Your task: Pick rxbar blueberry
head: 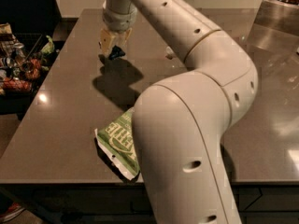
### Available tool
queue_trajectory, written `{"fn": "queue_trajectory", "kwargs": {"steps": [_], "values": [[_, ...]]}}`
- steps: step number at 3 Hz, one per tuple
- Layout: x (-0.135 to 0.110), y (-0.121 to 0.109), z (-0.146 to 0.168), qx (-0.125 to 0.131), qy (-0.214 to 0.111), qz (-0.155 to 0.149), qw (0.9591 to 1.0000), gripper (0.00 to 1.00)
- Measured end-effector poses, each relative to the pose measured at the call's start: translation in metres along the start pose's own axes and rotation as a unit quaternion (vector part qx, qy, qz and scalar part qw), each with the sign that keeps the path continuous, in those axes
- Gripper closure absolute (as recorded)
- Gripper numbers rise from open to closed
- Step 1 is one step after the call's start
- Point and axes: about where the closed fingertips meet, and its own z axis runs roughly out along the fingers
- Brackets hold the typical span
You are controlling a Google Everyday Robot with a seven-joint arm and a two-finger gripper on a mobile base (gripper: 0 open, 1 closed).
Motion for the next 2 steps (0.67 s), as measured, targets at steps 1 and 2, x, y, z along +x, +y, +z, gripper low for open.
{"fn": "queue_trajectory", "kwargs": {"steps": [1, 2], "values": [[0.0077, -0.022, -0.0621, 0.0, -0.039, -0.009, 0.9992, 1.0], [0.005, -0.0229, -0.0625, 0.001, -0.044, -0.01, 0.999, 1.0]]}}
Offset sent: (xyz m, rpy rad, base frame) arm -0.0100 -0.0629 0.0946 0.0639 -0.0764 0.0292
